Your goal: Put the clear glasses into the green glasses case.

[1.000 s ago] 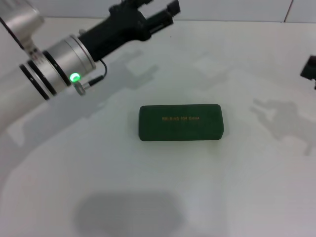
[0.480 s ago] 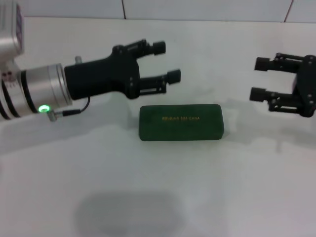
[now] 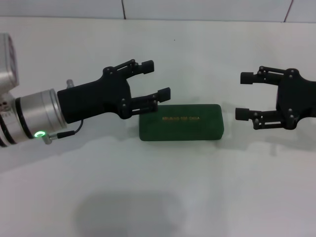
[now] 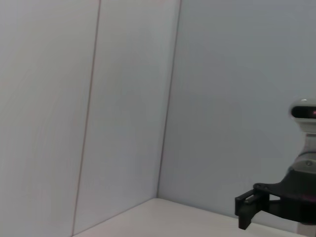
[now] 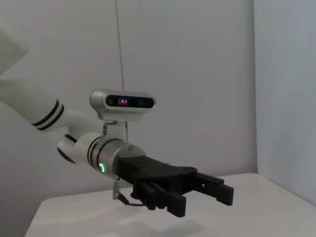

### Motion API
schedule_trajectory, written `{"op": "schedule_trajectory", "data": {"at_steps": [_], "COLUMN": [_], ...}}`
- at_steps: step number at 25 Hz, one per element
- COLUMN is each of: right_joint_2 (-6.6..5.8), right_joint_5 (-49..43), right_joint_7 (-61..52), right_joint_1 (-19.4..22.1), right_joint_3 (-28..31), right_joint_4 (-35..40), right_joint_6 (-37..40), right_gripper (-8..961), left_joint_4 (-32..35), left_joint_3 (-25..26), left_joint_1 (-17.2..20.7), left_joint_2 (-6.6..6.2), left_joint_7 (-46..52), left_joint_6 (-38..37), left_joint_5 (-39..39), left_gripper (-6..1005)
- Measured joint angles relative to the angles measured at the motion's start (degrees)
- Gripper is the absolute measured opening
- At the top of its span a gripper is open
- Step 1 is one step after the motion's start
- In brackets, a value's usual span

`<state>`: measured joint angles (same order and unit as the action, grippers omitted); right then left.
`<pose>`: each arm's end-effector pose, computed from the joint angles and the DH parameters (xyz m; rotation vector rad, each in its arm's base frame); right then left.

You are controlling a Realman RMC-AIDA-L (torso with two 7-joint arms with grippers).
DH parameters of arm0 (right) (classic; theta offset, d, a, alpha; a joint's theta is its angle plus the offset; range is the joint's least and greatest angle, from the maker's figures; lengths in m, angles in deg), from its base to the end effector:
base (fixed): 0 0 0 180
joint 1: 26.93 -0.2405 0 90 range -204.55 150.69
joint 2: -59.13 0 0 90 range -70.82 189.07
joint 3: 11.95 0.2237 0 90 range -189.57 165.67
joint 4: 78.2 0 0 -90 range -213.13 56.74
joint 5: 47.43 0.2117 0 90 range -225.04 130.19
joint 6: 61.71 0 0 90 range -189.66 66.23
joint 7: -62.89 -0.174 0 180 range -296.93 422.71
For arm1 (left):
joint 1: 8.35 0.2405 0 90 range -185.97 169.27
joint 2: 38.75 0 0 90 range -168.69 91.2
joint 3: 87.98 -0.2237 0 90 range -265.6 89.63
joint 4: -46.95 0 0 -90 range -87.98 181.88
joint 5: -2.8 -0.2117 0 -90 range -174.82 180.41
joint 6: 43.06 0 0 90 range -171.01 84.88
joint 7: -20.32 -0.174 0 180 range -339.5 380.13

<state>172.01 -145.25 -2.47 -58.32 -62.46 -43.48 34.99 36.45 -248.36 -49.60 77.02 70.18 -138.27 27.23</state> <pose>0.1925 0.3261 0.0180 -2.7852 0.1311 0.8836 -0.2015 0.3198 -0.0326 -2.6128 -0.3783 -1.0770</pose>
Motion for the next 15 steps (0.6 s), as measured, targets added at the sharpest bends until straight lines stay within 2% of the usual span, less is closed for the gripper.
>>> {"op": "schedule_trajectory", "data": {"at_steps": [6,9,15], "right_joint_2": [1.20,1.59,3.19], "right_joint_5": [-0.03,0.10,1.43], "right_joint_7": [1.62,1.81,6.90], "right_joint_1": [0.81,1.11,2.23], "right_joint_3": [0.02,0.41,0.16], "right_joint_4": [0.09,-0.35,-3.08], "right_joint_6": [-0.21,-0.20,0.22], "right_gripper": [839,837,835], "left_joint_4": [-0.12,-0.64,-4.42], "left_joint_3": [-0.40,-1.49,-2.63], "left_joint_1": [1.47,1.90,2.18], "left_joint_2": [-0.04,-0.68,-1.06], "left_joint_7": [-0.11,-0.12,-1.30], "left_joint_6": [-2.54,-4.73,-7.20], "left_joint_5": [-0.07,-0.31,-3.73], "left_gripper": [862,862,862]}}
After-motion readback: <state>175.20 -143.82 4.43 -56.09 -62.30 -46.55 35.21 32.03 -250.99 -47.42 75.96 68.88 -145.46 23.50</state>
